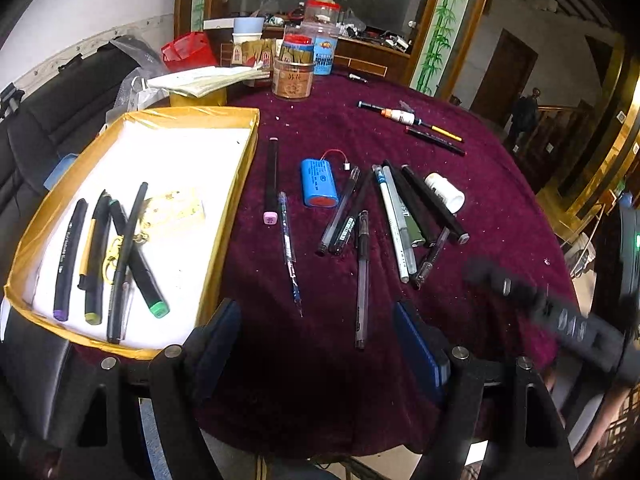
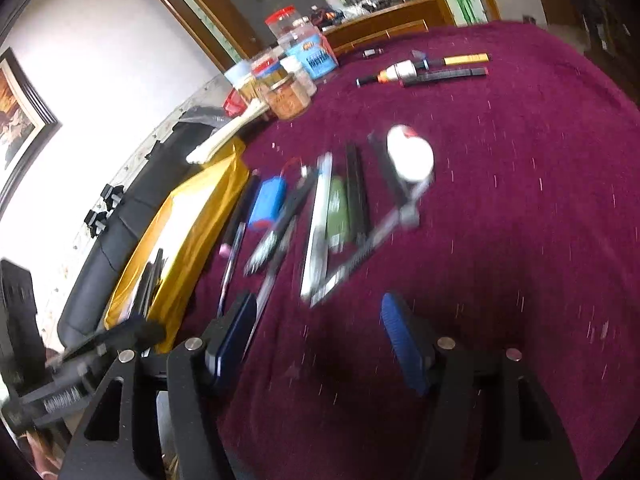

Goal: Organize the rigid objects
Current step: 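Grasp a black marker with the right tool while the left grasps a clear gel pen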

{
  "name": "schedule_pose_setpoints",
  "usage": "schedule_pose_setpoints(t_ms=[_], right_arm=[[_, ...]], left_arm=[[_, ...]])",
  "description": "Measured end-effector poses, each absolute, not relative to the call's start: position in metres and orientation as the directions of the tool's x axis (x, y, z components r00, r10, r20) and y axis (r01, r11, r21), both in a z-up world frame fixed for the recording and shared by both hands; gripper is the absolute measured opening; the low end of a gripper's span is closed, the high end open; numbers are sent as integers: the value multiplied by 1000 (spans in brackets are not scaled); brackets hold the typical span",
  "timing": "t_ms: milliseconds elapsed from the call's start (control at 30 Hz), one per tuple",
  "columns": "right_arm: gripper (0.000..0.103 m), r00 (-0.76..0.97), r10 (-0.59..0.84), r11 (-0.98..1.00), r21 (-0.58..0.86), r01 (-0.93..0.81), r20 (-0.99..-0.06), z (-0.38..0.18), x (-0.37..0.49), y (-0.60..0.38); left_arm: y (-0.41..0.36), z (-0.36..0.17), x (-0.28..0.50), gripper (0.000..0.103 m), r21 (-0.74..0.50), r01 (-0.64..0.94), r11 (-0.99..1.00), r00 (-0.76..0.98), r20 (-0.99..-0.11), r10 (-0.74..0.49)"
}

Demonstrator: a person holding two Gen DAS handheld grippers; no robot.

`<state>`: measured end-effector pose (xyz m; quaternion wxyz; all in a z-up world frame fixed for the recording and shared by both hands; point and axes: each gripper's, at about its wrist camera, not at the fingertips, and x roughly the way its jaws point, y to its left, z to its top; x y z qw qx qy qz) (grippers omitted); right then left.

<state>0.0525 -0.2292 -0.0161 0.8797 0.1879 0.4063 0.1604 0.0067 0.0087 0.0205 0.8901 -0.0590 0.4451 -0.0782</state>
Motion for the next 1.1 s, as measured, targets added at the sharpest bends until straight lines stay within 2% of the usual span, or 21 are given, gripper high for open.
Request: schedule_pose_setpoints(t_ms=[33, 167, 267, 367, 433, 467, 600, 700, 833, 900, 933, 1000, 1100], right_arm=[[65, 625, 422, 884, 450, -125, -656, -13, 61, -231], [45, 645, 421, 865, 496, -74, -638, -8, 101, -252], [31, 617, 372, 887, 461, -17, -694, -17, 135, -259], [28, 576, 342, 908, 419, 2, -743, -33, 160, -255], [22, 582, 339, 913, 407, -15, -739, -36, 166, -252], [16, 568, 335, 919, 394, -19, -752, -38, 170, -248], [16, 564, 320, 933, 355, -50, -761, -37, 162, -238], [16, 587, 307, 936, 349, -45, -749, -28, 135, -235], [16, 613, 292, 938, 344, -36, -734, -21, 85, -239], [16, 607, 277, 941, 339, -14, -745, -24, 62, -245], [16, 597, 275, 940, 340, -3, -754, -28, 53, -250], [17, 568, 270, 942, 336, 13, -778, -38, 41, -254], [17, 579, 251, 953, 303, -9, -775, -37, 34, -251]], left_arm=[[9, 18, 9, 81, -178, 84, 980, 585, -788, -193], [7, 13, 15, 81, -179, 84, 980, 571, -797, -195], [5, 11, 18, 81, -181, 95, 979, 567, -799, -202], [4, 8, 21, 81, -185, 107, 977, 556, -803, -213], [5, 5, 25, 80, -232, 115, 966, 531, -808, -257], [5, 3, 28, 76, -249, 111, 962, 517, -812, -270], [1, -4, 42, 57, -279, 107, 954, 474, -829, -296], [-6, -9, 54, 53, -299, 118, 947, 439, -840, -319], [-25, -18, 64, 52, -256, 161, 953, 411, -860, -301], [-36, -28, 71, 35, -251, 194, 948, 358, -882, -307], [-38, -29, 73, 33, -242, 198, 950, 354, -886, -299], [-40, -28, 74, 15, -246, 201, 948, 352, -885, -305], [-36, -24, 67, 8, -268, 199, 943, 342, -882, -323]])
